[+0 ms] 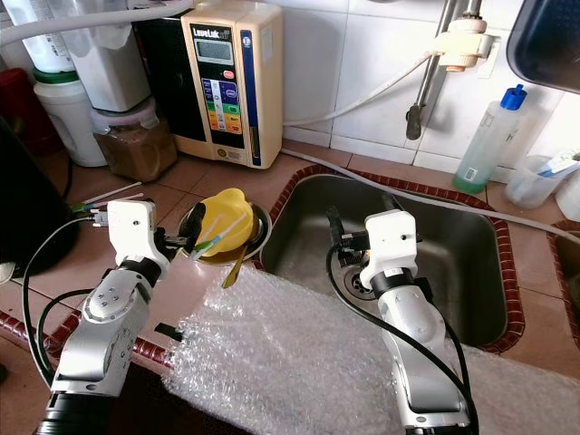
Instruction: Kitchen organization
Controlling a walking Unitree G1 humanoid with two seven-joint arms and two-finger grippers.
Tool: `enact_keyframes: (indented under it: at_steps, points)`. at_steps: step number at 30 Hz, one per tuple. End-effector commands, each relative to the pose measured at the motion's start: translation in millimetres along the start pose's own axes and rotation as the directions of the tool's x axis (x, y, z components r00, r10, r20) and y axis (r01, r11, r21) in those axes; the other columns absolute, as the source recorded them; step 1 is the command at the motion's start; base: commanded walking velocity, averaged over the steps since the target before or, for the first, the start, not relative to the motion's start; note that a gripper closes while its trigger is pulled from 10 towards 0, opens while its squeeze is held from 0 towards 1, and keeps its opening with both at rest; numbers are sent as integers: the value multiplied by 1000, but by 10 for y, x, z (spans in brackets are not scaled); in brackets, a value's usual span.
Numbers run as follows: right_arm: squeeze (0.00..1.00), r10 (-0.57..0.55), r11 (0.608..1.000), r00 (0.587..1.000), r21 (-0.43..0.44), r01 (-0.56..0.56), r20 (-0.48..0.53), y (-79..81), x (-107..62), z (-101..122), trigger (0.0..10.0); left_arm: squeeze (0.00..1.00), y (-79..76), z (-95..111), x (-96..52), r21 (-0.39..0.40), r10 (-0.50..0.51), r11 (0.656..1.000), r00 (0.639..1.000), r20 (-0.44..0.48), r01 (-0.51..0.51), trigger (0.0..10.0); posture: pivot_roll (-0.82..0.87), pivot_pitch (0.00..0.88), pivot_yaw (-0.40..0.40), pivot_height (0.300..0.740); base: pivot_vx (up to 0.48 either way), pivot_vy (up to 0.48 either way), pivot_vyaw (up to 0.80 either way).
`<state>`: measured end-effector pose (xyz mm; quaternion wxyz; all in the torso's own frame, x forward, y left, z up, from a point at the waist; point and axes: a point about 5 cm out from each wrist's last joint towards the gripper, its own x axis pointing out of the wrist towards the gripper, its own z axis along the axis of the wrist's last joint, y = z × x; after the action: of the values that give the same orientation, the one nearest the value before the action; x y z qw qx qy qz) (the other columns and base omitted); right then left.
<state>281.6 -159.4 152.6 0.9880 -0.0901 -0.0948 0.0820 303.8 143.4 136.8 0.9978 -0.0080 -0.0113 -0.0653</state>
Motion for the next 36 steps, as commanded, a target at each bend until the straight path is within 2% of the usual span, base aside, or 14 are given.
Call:
enact_keyframes:
  at_steps: [1,5,7,10,15,28,34,36]
  points:
    - [0,11,1000,1000,-4,-11,2,7,13,18,10000,0,16,-8,3,9,10,1000,1000,-6,-10,10000,0,0,22,740,0,0,0]
    - [0,63,998,998,9,-63,-18,74,6,-14,10000,0,53,-105,-11,44,17,999,998,-52,-15,10000,3,0,20,740,0,0,0]
    - [0,81,997,996,15,-81,-25,102,-2,-25,10000,0,53,-118,-40,39,-9,999,999,-41,11,10000,4,0,19,740,0,0,0]
    - [0,106,994,994,22,-105,-36,133,-24,-50,10000,0,36,-107,-140,64,-80,995,996,26,78,10000,7,0,17,740,0,0,0]
    - [0,146,989,989,31,-145,-36,167,-31,-46,10000,0,-1,-122,-174,67,-110,992,993,34,107,10000,5,0,17,740,0,0,0]
    - [0,135,991,990,19,-135,-28,149,-38,-29,10000,0,46,-54,-125,65,-53,997,996,74,48,10000,2,0,17,740,0,0,0]
    - [0,120,993,993,13,-120,-15,126,-24,-8,10000,0,99,58,-85,72,9,997,993,115,-17,10000,4,0,14,740,0,0,0]
    - [0,98,995,995,5,-98,1,91,-9,22,10000,0,81,180,-75,93,3,995,987,163,-19,10000,5,0,12,740,0,0,0]
